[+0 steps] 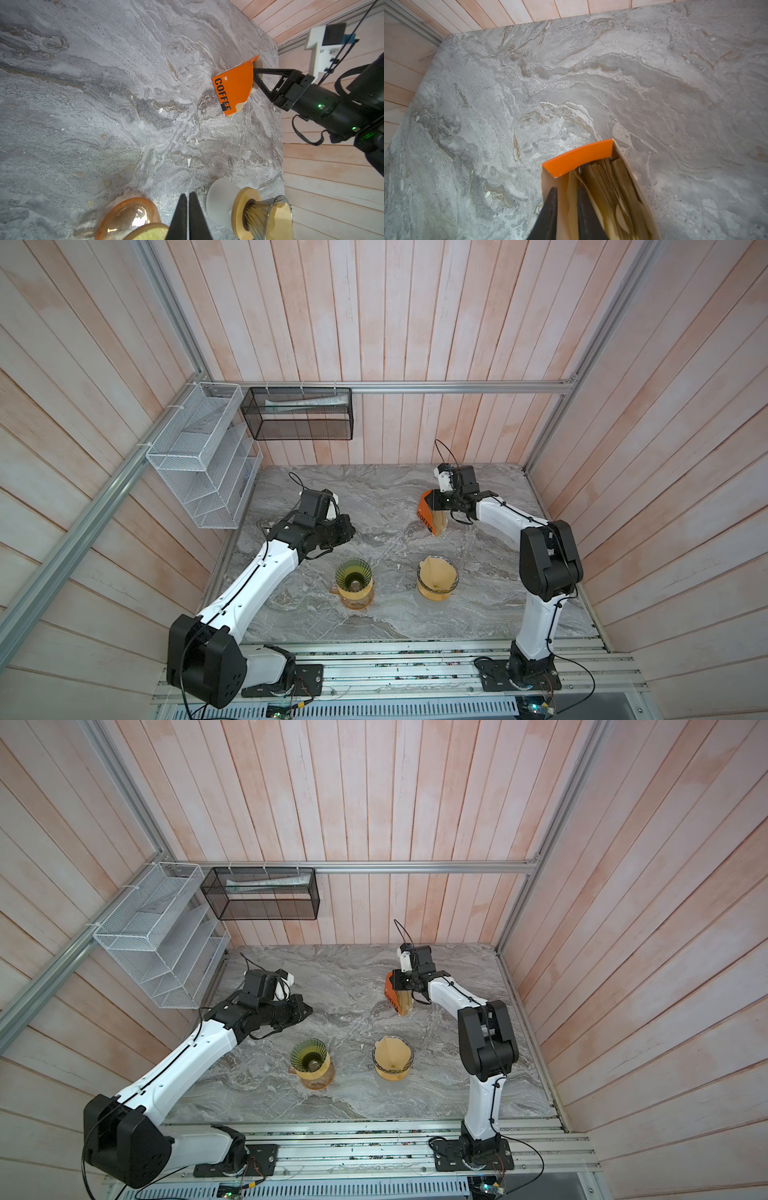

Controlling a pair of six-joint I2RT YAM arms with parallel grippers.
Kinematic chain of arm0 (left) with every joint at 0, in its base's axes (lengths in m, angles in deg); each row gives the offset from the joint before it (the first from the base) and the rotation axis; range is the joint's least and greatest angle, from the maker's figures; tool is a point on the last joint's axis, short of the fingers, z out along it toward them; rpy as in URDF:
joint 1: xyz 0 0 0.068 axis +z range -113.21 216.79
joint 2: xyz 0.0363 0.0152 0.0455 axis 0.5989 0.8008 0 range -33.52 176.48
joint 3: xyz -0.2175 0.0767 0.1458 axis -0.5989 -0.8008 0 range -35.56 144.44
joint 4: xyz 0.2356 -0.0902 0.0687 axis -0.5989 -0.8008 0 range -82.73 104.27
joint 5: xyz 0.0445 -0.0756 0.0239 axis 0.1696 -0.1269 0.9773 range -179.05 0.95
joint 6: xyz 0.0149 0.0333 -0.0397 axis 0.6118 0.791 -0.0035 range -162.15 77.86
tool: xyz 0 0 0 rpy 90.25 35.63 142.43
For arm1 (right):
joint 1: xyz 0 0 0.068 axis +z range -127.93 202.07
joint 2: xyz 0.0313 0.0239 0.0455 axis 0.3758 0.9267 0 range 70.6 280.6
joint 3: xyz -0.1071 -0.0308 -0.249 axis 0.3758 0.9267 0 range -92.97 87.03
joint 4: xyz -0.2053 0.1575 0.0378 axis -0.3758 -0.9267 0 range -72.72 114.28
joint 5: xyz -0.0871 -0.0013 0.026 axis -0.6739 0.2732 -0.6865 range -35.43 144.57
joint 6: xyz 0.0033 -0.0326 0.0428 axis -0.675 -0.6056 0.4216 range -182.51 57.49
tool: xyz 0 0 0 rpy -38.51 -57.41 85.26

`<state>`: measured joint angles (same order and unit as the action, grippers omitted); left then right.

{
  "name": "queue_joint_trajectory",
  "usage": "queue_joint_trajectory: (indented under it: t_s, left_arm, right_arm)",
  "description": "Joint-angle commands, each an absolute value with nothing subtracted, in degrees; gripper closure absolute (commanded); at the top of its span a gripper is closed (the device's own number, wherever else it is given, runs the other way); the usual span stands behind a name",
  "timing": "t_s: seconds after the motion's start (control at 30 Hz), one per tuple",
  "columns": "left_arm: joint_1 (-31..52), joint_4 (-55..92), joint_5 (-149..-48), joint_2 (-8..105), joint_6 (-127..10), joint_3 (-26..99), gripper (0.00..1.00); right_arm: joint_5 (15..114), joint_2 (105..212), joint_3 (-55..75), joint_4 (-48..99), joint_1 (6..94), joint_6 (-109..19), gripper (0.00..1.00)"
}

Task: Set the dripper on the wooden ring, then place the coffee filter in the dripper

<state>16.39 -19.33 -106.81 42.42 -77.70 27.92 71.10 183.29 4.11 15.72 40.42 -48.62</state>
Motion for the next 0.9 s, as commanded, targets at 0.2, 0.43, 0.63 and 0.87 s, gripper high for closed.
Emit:
queue_joint_trajectory:
  t_s: [0.2, 0.43, 0.63, 0.87]
  left_arm:
    - [16.93, -18.8, -107.24, 40.85, -76.52, 26.44, 0.91]
    - [17.12, -18.96, -107.24, 40.4, -76.51, 26.23, 0.91]
    - [17.27, -18.95, -107.24, 40.14, -76.51, 26.13, 0.91]
    - [17.35, -18.85, -107.42, 39.92, -76.5, 26.06, 0.91]
  right_arm:
    - [70.24, 184.77, 2.02, 13.21, 41.39, -48.62, 0.82]
    - [70.24, 184.94, 1.75, 13.08, 41.41, -48.56, 0.93]
    - [70.05, 184.52, 1.49, 12.67, 41.41, -48.62, 1.0]
    - [69.27, 182.53, 1.71, 12.23, 41.63, -48.45, 1.0]
